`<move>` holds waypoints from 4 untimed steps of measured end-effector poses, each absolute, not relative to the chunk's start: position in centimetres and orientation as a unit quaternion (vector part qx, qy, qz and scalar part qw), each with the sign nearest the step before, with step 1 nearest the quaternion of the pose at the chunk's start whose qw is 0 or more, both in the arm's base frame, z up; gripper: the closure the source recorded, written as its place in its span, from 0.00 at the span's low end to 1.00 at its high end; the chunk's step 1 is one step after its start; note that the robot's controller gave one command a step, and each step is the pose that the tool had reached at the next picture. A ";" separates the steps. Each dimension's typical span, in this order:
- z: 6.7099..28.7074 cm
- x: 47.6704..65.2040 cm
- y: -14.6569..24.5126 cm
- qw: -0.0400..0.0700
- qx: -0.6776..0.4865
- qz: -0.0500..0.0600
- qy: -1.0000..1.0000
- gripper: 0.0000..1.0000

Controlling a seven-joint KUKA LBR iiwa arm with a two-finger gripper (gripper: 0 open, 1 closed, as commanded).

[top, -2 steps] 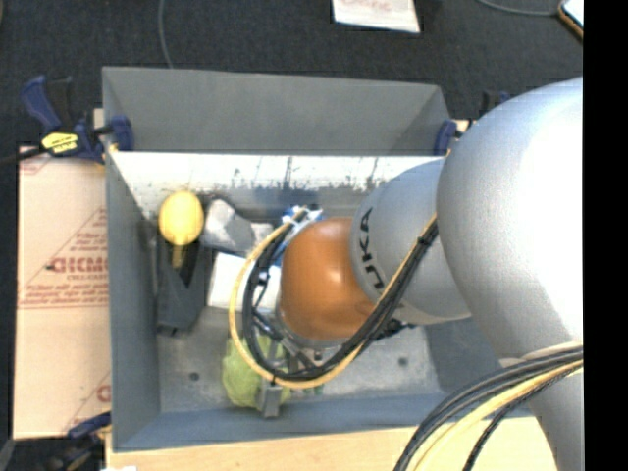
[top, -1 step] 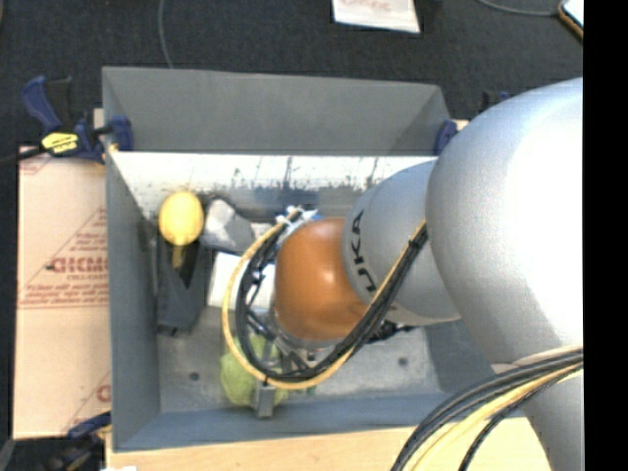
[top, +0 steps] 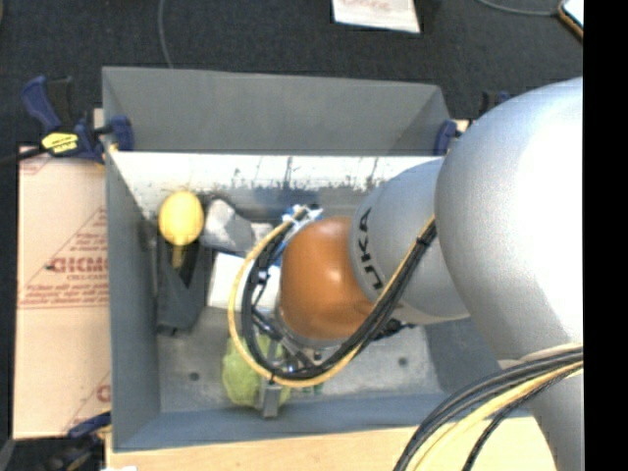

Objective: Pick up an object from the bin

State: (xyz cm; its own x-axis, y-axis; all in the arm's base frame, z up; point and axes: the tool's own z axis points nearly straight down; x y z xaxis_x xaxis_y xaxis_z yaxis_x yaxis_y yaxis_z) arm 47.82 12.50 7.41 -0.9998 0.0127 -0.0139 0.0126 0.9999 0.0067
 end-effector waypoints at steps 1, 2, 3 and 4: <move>7.3 47.9 13.0 0.008 0.014 0.004 1.000 0.00; 7.5 47.9 12.6 0.008 0.008 0.004 1.000 1.00; 7.5 47.9 12.6 0.008 0.008 0.004 1.000 1.00; 8.2 47.9 12.6 0.010 0.009 0.005 1.000 1.00</move>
Offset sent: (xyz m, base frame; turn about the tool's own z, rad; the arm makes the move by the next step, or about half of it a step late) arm 0.0000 0.0004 -0.0002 0.0016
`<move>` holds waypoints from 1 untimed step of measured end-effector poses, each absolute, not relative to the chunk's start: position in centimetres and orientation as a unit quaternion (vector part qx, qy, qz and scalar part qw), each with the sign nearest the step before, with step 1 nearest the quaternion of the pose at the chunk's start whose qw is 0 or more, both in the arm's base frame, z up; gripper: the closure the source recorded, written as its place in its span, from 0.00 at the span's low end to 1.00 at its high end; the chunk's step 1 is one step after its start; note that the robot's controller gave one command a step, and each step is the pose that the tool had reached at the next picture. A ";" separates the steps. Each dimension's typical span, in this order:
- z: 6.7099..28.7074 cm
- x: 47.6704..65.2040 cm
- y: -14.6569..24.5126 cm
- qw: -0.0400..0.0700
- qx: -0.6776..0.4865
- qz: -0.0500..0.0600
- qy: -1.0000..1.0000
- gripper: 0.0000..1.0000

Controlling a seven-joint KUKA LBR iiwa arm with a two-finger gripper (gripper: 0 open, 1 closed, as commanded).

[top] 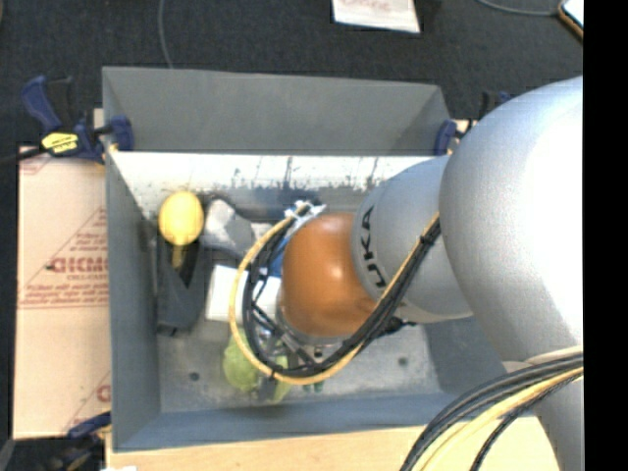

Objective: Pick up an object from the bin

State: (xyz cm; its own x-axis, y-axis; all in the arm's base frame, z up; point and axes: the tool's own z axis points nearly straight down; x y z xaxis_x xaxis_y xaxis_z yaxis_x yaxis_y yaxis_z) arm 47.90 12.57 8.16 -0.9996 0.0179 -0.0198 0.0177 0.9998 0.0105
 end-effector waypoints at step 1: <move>10.5 47.8 12.5 0.007 0.009 0.004 1.000 1.00</move>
Offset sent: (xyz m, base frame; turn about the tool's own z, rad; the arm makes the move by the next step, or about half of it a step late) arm -0.0017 -0.0006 0.0575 0.0009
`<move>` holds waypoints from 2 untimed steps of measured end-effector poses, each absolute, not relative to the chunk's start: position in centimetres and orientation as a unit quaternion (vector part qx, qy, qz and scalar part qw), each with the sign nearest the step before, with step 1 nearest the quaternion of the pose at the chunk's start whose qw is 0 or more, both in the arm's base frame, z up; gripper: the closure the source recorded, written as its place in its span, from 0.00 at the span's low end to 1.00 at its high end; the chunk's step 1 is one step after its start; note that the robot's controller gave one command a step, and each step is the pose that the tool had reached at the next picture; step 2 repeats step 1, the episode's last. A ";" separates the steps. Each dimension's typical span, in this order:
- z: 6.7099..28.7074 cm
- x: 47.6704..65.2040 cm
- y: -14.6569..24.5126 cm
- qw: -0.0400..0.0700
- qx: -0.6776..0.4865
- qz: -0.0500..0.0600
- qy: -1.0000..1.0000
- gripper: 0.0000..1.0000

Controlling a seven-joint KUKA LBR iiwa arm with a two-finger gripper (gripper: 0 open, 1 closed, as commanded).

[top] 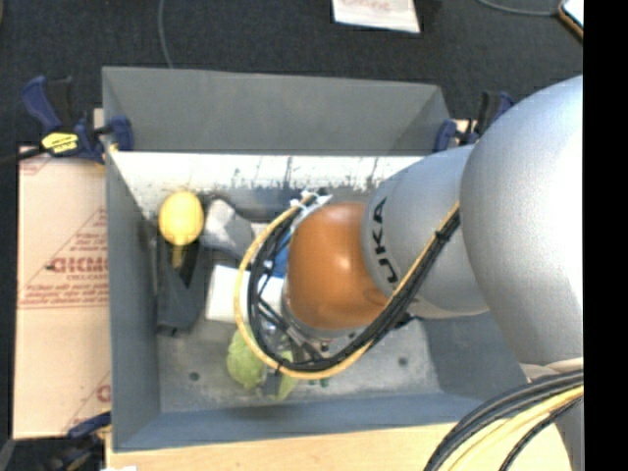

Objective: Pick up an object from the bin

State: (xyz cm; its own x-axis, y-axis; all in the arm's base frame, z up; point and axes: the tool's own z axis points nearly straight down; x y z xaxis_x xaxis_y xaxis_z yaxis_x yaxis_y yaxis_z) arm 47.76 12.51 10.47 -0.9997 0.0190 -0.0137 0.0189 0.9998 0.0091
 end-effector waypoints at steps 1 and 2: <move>12.8 47.9 12.5 0.009 0.010 0.005 1.000 1.00; 12.8 47.9 12.5 0.009 0.010 0.005 1.000 1.00</move>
Offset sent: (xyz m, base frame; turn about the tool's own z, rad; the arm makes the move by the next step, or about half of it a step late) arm 0.0010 0.0002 0.0184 0.0007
